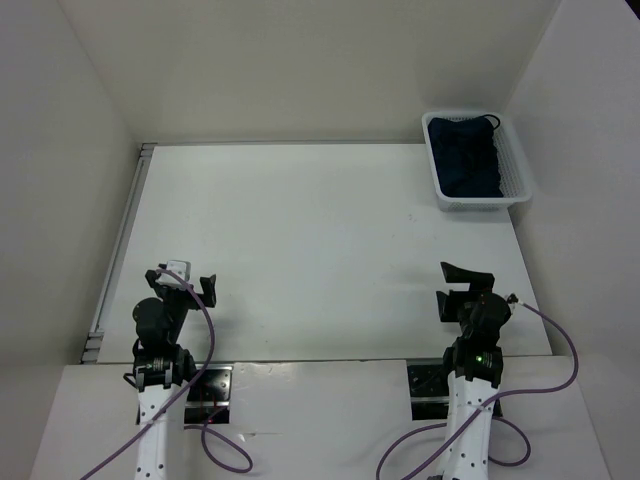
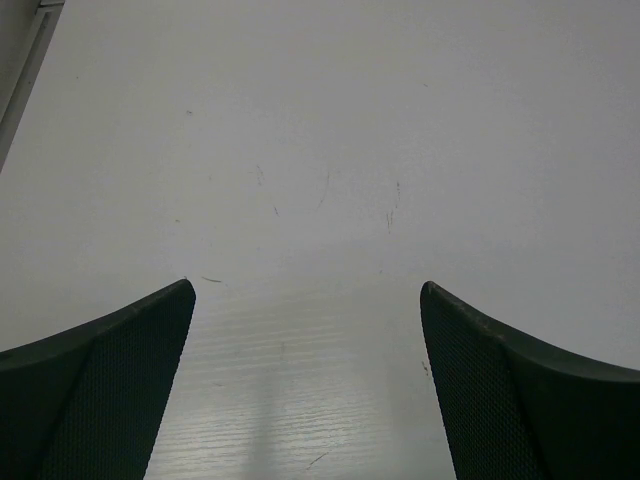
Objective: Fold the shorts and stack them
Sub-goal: Grab the shorts from the pile
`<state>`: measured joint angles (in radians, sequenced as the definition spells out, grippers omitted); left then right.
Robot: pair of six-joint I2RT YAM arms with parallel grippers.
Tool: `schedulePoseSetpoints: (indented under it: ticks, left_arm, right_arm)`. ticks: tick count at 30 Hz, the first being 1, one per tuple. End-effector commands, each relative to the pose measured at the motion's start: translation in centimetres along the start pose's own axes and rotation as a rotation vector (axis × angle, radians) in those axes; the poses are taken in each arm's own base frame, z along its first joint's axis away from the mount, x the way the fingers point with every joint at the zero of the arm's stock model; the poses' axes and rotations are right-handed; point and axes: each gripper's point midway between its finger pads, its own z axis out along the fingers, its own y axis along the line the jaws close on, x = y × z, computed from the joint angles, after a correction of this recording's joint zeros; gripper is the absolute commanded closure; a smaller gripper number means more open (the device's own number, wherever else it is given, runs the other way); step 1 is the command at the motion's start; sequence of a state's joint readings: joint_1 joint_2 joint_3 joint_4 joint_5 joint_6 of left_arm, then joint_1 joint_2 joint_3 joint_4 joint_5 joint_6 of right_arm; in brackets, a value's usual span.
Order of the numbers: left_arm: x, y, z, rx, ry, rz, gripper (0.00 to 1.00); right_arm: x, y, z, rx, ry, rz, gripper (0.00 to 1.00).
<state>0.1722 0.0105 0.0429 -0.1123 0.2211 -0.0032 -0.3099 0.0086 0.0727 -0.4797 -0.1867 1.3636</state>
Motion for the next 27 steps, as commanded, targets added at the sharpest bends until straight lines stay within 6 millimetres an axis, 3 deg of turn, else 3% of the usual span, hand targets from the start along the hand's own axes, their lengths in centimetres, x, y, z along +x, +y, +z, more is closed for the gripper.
schedulePoseSetpoints:
  ticks: [1,3,6,7,10,11,12,13,15,16,17,18,19,20,21,22,24,25,26,27]
  left_arm:
    - [-1.9,0.0,-0.1,0.000,-0.115,0.033,0.00]
    - [-1.9,0.0,-0.1,0.000,-0.115,0.033,0.00]
    - [-2.2,0.0,-0.1,-0.001,-0.126,0.036,0.00]
    - [-3.3,-1.5,-0.3,0.081,-0.159,0.050,0.00]
    - [-6.5,-1.6,-0.7,0.089,-0.266,0.085,0.00]
    - [-7.6,-2.0,-1.0,0.109,-0.300,0.099,0.00]
    - [-8.1,-2.7,-1.2,0.150,-0.323,0.112,0.00]
    - [-8.5,-3.9,-1.5,0.217,-0.335,0.127,0.00]
    - [-11.7,-3.9,-2.4,0.208,-0.450,0.172,0.00]
    - [-12.5,-3.6,-2.4,0.188,-0.478,0.179,0.00]
    - [-14.1,-2.9,-2.6,0.148,-0.521,0.186,0.00]
    - [-14.6,-2.7,-2.5,0.140,-0.516,0.182,0.00]
    - [-16.3,-2.5,-2.8,0.130,-0.523,0.182,0.00]
    - [-15.1,-2.3,-0.9,0.149,-0.409,0.141,0.00]
    - [-15.2,-1.6,0.1,0.123,-0.347,0.115,0.00]
    - [-15.5,-1.0,1.2,0.112,-0.286,0.093,0.00]
    - [-16.1,0.3,5.4,0.114,-0.063,0.022,0.00]
    - [-16.1,0.4,6.9,0.138,0.020,-0.005,0.00]
    - [-12.7,0.4,9.1,0.168,0.208,-0.067,0.00]
    - [-14.2,0.4,10.2,0.187,0.192,-0.065,0.00]
  right_arm:
    - [-0.3,-1.0,0.5,0.017,-0.024,-0.009,0.00]
    - [0.0,-0.9,0.4,0.014,-0.007,0.001,0.00]
    - [1.7,1.4,0.0,-0.103,0.095,-0.053,0.00]
    - [1.8,1.5,0.0,-0.111,0.096,-0.059,0.00]
    - [0.9,6.4,-1.9,-0.248,0.033,-0.175,0.00]
    - [0.0,9.5,-3.5,-0.323,-0.035,-0.225,0.00]
    - [-0.6,10.6,-4.0,-0.335,-0.075,-0.303,0.00]
    - [-1.4,13.3,-5.6,-0.377,-0.132,-0.344,0.00]
    - [-3.3,13.8,-4.1,-0.250,-0.195,-0.466,0.00]
    - [-4.1,16.5,-4.6,-0.251,-0.225,-0.512,0.00]
    - [-5.3,17.3,-3.7,-0.192,-0.261,-0.545,0.00]
    - [-6.0,15.3,-0.3,0.000,-0.222,-0.574,0.00]
    - [-7.2,19.1,-0.6,-0.002,-0.275,-0.613,0.00]
    - [-7.8,20.0,0.2,0.041,-0.303,-0.638,0.00]
    - [-8.2,21.2,0.8,0.073,-0.354,-0.679,0.00]
    - [-8.6,24.6,2.1,0.051,-0.399,-0.707,0.00]
    - [-10.0,27.0,3.8,0.094,-0.478,-0.797,0.00]
    - [-10.3,28.7,6.7,0.129,-0.478,-0.836,0.00]
    - [-10.6,29.3,8.2,0.157,-0.479,-0.891,0.00]
    - [-11.4,29.9,11.7,0.208,-0.459,-0.915,0.00]
